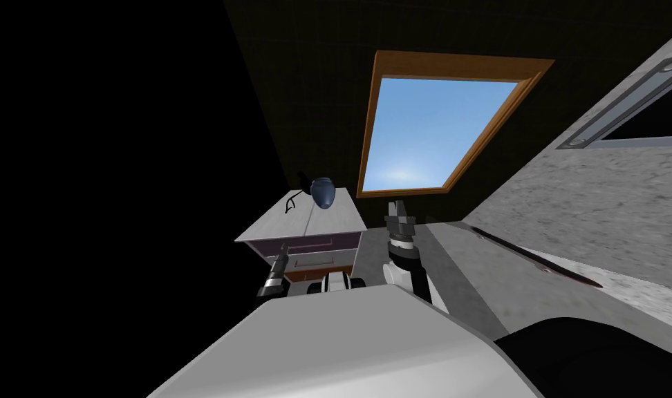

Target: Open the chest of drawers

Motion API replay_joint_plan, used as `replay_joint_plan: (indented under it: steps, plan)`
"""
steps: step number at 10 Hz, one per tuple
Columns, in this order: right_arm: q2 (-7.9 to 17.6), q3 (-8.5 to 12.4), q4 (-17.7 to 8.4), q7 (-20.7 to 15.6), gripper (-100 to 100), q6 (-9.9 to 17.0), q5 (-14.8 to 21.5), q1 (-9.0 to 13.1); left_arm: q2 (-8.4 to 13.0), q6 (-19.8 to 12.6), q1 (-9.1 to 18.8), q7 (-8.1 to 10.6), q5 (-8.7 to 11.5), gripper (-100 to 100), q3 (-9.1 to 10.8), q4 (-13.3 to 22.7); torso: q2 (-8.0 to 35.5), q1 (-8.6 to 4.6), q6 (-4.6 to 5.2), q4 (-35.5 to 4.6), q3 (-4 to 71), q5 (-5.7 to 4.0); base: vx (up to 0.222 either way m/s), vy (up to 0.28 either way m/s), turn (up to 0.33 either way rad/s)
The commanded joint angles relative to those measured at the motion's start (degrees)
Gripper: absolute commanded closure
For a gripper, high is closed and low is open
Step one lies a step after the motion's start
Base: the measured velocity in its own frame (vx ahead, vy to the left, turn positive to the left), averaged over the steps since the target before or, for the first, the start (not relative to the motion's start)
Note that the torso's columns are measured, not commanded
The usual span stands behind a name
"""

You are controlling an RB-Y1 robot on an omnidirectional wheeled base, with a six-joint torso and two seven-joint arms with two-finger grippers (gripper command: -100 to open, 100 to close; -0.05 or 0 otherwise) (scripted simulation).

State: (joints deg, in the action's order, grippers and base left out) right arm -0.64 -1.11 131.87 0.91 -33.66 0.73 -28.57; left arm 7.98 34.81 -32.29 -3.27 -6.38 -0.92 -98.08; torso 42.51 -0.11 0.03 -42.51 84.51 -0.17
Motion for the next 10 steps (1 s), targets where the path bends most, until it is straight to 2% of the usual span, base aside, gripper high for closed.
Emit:
replay_joint_plan:
  steps: [1, 2, 5, 6, 7, 9, 10]
  plan:
    - [0.0, 0.0, 0.0, 0.0, 0, 0.0, 0.0, 0.01, -0.28, 0.84, 0.64, -0.18, -0.03, 100, -0.06, 0.84, 0.04, -0.05, 0.0, 0.16, -0.1, 0.1, -0.041, 0.008, 0.0]
    - [0.0, -0.01, 0.0, 0.0, 0, 0.0, 0.0, 0.01, 0.11, 0.83, -0.84, 0.12, -0.09, 100, -0.33, -0.8, -0.13, -0.02, -0.02, 0.15, 0.0, 0.08, -0.089, -0.011, 0.022]
    - [-0.01, -0.01, 0.0, 0.0, 0, 0.0, 0.0, 0.02, 0.76, 0.54, -3.05, 0.63, -0.16, 100, -0.65, -3.62, 0.32, -0.08, -0.1, -0.07, -0.19, -0.04, -0.162, -0.005, 0.017]
    - [-0.01, -0.01, 0.0, 0.0, 0, 0.01, 0.0, 0.02, 0.5, 0.07, -2.89, 0.48, -0.23, 100, -0.78, -2.71, 0.21, -0.16, -0.07, -0.12, -0.13, -0.11, -0.07, -0.008, 0.012]
    - [-0.01, -0.01, 0.0, 0.0, 0, 0.0, 0.0, 0.01, 1.64, 0.58, -0.3, 2.34, -1.27, 100, -0.11, 0.32, -0.2, -0.14, 0.0, -0.02, 0.11, -0.11, -0.11, -0.046, 0.108]
    - [-0.01, -0.01, 0.0, 0.0, 0, 0.0, 0.0, 0.01, 1.64, 0.58, 1.92, 2.34, -1.27, 100, -0.11, 2.58, -0.32, -0.14, 0.14, 0.3, 0.1, 0.15, -0.094, -0.035, 0.06]
    - [-0.01, -0.01, 0.0, 0.0, 0, 0.0, 0.0, 0.01, 2.78, 1.25, 4.33, 4.15, -2.29, 100, 0.64, 4.98, -0.55, -0.09, 0.22, 0.39, 0.21, 0.22, -0.095, -0.041, 0.087]
